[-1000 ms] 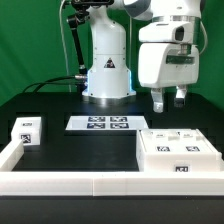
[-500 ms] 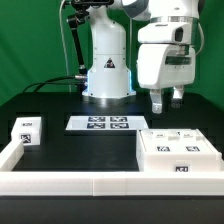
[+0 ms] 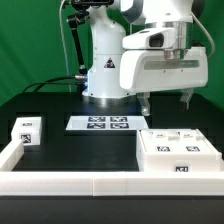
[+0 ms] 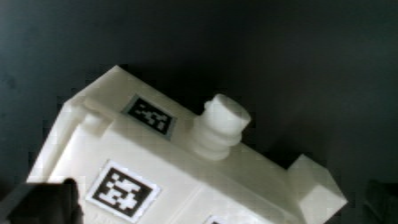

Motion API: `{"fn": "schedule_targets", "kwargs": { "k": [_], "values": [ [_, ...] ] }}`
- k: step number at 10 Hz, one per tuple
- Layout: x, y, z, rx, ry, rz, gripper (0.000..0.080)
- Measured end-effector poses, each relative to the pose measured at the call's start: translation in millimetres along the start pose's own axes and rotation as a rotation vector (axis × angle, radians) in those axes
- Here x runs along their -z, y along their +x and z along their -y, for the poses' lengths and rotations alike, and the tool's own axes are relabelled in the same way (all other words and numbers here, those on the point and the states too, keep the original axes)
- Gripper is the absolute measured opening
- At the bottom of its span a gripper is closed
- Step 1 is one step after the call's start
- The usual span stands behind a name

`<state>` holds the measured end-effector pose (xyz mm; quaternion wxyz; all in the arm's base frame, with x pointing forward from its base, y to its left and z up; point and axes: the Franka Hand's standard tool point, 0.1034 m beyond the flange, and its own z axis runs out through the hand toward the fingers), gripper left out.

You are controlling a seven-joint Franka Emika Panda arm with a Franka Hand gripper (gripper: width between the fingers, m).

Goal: Assemble cabinet

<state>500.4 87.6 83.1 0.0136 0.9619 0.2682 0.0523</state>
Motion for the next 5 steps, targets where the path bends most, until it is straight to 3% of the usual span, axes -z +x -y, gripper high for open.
{"fn": "schedule_targets", "kwargs": {
  "k": [3,5],
  "values": [
    [-1.0,1.9,6.9,-0.278,0.020,0.001,0.0797],
    [-7.5,0.8,16.0,-0.464,0.015,0.018,0.0797]
  ]
}}
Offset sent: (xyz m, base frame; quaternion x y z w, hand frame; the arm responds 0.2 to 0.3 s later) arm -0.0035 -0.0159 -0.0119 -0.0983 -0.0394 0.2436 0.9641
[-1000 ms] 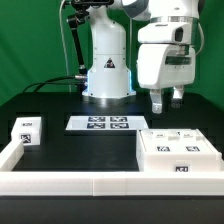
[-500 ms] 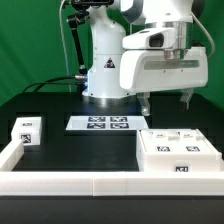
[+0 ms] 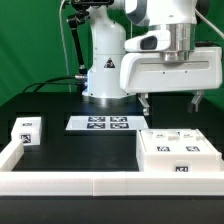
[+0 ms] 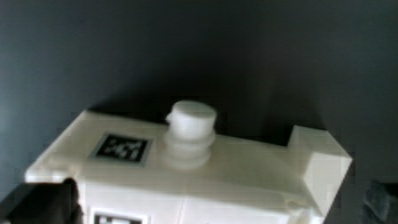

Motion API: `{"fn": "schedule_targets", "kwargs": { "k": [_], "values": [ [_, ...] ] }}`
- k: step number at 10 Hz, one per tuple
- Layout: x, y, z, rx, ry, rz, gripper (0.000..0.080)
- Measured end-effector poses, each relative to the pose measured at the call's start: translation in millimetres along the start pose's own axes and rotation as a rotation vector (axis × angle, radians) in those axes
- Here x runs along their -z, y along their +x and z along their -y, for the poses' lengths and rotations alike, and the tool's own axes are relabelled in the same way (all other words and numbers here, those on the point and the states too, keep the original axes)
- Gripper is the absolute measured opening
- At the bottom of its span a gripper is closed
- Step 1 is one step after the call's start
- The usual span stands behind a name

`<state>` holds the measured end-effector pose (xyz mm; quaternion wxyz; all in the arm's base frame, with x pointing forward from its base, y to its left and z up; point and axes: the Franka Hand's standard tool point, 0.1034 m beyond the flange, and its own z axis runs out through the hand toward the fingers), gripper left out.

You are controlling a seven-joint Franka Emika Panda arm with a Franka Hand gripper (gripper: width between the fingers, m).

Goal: Assemble cabinet

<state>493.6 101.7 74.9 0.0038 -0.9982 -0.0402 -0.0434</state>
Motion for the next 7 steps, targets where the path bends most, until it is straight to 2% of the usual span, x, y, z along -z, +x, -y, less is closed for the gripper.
{"fn": "schedule_targets", "kwargs": {
  "k": [2,3,5,7],
  "values": [
    [-9.9,-3.9,-0.7,-0.125,-0.005,0.010,0.0797],
    [-17.8,-4.1,-1.9,-0.190,0.004,0.002,0.0797],
    [-31.4,-7.2,-1.6,-0.187,0.013,0.000,0.0797],
    [-34.6,-7.4,-0.8,-0.169,0.016,-0.004,0.0797]
  ]
}}
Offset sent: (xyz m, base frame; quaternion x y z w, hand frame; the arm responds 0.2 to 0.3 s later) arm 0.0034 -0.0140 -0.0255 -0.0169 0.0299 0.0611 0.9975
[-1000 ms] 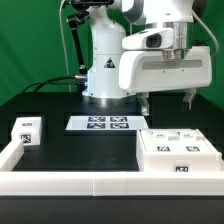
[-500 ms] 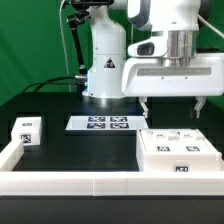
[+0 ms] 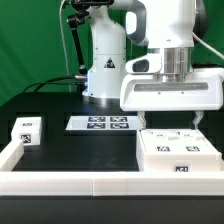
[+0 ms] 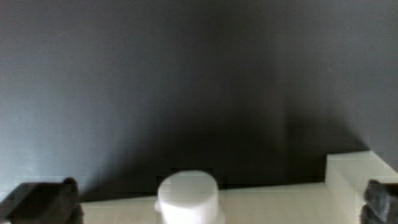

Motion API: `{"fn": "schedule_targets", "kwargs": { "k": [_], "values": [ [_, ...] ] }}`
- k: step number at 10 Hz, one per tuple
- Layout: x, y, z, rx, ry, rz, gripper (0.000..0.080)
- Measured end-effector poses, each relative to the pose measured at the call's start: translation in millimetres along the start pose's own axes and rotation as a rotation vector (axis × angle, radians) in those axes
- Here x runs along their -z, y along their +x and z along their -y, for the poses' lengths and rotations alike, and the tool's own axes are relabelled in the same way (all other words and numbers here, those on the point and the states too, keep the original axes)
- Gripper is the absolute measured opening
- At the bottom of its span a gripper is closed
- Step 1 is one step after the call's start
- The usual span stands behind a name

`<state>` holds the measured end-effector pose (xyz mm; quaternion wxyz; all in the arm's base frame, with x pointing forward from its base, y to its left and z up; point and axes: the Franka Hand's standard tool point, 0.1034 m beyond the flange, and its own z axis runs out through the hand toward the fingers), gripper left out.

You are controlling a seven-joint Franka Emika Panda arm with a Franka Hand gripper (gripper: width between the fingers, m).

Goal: Assemble cabinet

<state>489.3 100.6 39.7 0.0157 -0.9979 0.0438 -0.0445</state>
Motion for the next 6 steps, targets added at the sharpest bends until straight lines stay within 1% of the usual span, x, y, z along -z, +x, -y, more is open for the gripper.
{"fn": "schedule_targets", "kwargs": {
  "k": [3,4,5,6],
  "values": [
    [-2.0,0.0,-1.7,0.039,0.001,-0.001,0.0797],
    [-10.4,0.6,-8.9,0.048,0.001,0.003,0.0797],
    [-18.4,3.2,-12.9,0.041,-0.004,0.009,0.0797],
    [-23.2,4.3,-13.4,0.042,-0.005,0.013,0.0797]
  ]
}}
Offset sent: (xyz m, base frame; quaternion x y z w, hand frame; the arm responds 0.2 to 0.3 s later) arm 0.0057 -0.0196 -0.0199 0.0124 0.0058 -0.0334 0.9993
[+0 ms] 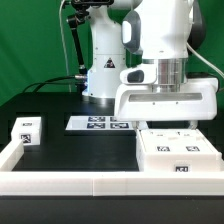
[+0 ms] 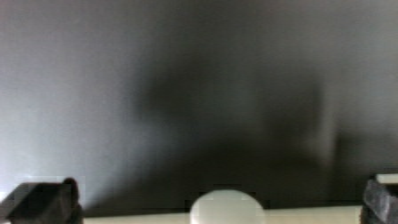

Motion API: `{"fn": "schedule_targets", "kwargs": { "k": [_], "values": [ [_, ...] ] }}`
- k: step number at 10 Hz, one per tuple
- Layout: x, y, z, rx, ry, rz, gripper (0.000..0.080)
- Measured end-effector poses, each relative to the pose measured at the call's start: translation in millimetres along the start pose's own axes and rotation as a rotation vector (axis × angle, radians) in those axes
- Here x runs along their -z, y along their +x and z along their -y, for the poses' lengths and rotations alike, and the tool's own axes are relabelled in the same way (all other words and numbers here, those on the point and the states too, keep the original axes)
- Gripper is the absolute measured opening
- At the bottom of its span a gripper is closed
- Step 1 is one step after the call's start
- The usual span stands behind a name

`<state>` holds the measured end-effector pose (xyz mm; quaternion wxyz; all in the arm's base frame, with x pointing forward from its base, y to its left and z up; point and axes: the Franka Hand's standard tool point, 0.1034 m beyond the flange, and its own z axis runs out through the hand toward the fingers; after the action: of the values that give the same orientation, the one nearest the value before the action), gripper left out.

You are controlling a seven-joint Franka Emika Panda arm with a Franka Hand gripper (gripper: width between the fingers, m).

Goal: Assemble cabinet

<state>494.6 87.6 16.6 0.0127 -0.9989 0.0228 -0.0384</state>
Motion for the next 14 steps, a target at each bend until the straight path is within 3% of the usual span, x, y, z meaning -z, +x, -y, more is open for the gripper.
{"fn": "schedule_targets", "kwargs": {
  "k": [5,7,8,9,10,11,12,14],
  "values": [
    [-10.1,1.6,5.9,0.011,0.010,-0.013,0.0797],
    [-11.4,4.6,7.8,0.016,0.012,-0.018,0.0529],
    [-11.8,5.9,8.2,0.021,0.012,-0.020,0.0529],
    [-11.8,6.4,7.2,0.028,0.011,-0.021,0.0338],
    [-12.4,6.6,1.7,0.026,0.006,-0.020,0.0338],
    [-12.4,6.7,1.1,0.036,0.005,-0.020,0.0156],
    [-12.5,6.4,1.4,0.046,0.005,-0.019,0.0052],
    [-12.6,5.7,2.2,0.067,0.005,-0.019,0.0011]
  ]
}}
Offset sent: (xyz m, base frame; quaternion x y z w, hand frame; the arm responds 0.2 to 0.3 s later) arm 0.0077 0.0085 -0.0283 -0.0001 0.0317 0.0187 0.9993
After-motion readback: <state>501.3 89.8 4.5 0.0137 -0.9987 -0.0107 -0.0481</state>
